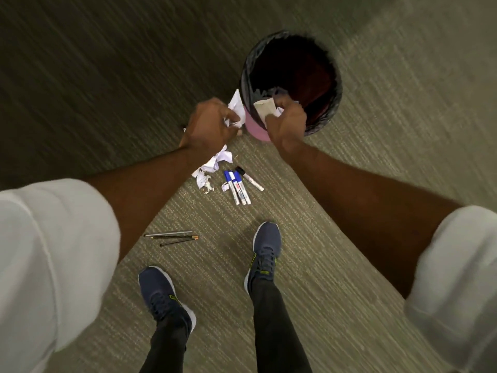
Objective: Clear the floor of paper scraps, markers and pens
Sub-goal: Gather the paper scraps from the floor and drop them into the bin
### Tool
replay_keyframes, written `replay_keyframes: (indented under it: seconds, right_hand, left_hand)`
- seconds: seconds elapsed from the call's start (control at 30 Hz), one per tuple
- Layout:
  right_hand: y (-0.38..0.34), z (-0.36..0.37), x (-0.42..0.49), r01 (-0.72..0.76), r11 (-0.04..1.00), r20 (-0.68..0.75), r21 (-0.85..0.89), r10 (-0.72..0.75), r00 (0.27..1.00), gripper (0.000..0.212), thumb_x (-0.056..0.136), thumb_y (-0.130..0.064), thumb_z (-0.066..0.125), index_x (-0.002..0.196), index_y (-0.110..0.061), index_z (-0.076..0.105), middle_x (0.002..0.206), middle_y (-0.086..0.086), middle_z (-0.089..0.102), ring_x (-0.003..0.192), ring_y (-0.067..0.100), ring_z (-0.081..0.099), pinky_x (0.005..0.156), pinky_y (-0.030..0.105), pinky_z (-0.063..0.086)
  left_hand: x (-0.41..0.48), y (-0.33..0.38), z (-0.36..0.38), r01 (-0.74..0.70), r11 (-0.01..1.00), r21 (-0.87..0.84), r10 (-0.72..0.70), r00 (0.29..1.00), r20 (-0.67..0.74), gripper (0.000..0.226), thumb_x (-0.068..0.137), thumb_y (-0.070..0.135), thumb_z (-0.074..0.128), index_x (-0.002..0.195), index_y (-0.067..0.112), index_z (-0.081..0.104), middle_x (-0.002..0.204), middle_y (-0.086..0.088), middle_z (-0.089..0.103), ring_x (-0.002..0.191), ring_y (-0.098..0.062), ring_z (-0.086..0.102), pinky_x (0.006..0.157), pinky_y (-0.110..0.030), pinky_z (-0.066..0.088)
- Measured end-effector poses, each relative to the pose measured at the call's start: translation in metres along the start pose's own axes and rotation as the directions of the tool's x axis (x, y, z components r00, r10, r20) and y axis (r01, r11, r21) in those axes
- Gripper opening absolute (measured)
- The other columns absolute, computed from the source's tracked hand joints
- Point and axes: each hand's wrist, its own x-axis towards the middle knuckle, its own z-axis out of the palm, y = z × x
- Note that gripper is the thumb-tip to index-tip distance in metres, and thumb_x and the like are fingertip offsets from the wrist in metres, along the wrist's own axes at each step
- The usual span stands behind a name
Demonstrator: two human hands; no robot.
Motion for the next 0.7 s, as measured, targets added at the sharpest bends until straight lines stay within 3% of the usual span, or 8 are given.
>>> replay_keyframes:
  seconds: [0.17, 0.27, 0.37, 0.43, 0.53, 0.7]
  right_hand:
    - [0.003, -0.028, 0.044, -0.251, 0.958, -0.003, 0.14, 0.254, 0.967, 0.025, 0.082, -0.011, 0.067, 0.106, -0.01, 0.072, 0.098, 0.006, 0.069, 0.096, 0.027, 0.07, 0.084, 0.043, 0.061]
    - [0.008, -0.042, 0.068, -0.393, 0.886, 0.107, 0.244, 0.379, 0.919, 0.023, 0.084, -0.01, 0.064, 0.107, -0.009, 0.068, 0.105, 0.012, 0.071, 0.094, 0.028, 0.068, 0.085, 0.043, 0.062]
    - [0.007, -0.054, 0.081, -0.494, 0.793, 0.209, 0.358, 0.447, 0.87, 0.008, 0.087, -0.003, 0.059, 0.086, -0.008, 0.064, 0.084, 0.01, 0.063, 0.072, 0.022, 0.058, 0.082, 0.041, 0.061]
    - [0.009, -0.062, 0.087, -0.517, 0.762, 0.239, 0.39, 0.459, 0.856, 0.018, 0.09, -0.004, 0.055, 0.075, -0.011, 0.058, 0.079, 0.008, 0.058, 0.065, 0.018, 0.054, 0.076, 0.036, 0.061]
    - [0.012, -0.072, 0.093, -0.5, 0.769, 0.326, 0.399, 0.391, 0.861, 0.014, 0.093, -0.007, 0.05, 0.085, -0.017, 0.052, 0.085, -0.001, 0.052, 0.071, 0.012, 0.055, 0.075, 0.03, 0.059]
    - [0.019, -0.072, 0.102, -0.402, 0.783, 0.143, 0.475, 0.382, 0.913, 0.02, 0.098, -0.007, 0.045, 0.093, -0.018, 0.062, 0.085, 0.002, 0.065, 0.075, 0.016, 0.061, 0.081, 0.039, 0.062]
  left_hand:
    - [0.049, 0.045, 0.011, -0.01, 1.0, -0.026, 0.01, 1.0, -0.002, 0.03, 0.077, 0.022, 0.084, 0.104, 0.012, 0.079, 0.103, -0.009, 0.075, 0.077, -0.008, 0.06, 0.071, -0.013, 0.042]
    - [0.071, 0.066, 0.02, 0.029, 0.999, -0.042, -0.028, 0.999, 0.028, 0.027, 0.075, 0.024, 0.085, 0.101, 0.016, 0.079, 0.097, -0.005, 0.076, 0.077, -0.008, 0.064, 0.07, -0.016, 0.046]
    - [0.086, 0.08, 0.029, 0.078, 0.992, -0.097, -0.073, 0.996, 0.056, 0.029, 0.075, 0.023, 0.086, 0.102, 0.019, 0.078, 0.104, -0.004, 0.074, 0.085, -0.012, 0.067, 0.076, -0.022, 0.056]
    - [0.094, 0.089, 0.036, 0.067, 0.992, -0.103, -0.061, 0.996, 0.06, 0.029, 0.077, 0.021, 0.085, 0.104, 0.018, 0.078, 0.113, -0.004, 0.073, 0.094, -0.014, 0.069, 0.083, -0.027, 0.059]
    - [0.104, 0.101, 0.042, 0.022, 0.996, -0.083, -0.019, 0.999, 0.041, 0.024, 0.083, 0.016, 0.078, 0.107, 0.018, 0.078, 0.12, -0.001, 0.071, 0.106, -0.014, 0.068, 0.089, -0.022, 0.055]
    - [0.117, 0.112, 0.05, -0.096, 0.995, 0.035, 0.09, 0.985, 0.145, 0.035, 0.082, -0.001, 0.063, 0.106, 0.021, 0.079, 0.12, -0.003, 0.06, 0.113, -0.02, 0.061, 0.085, -0.02, 0.047]
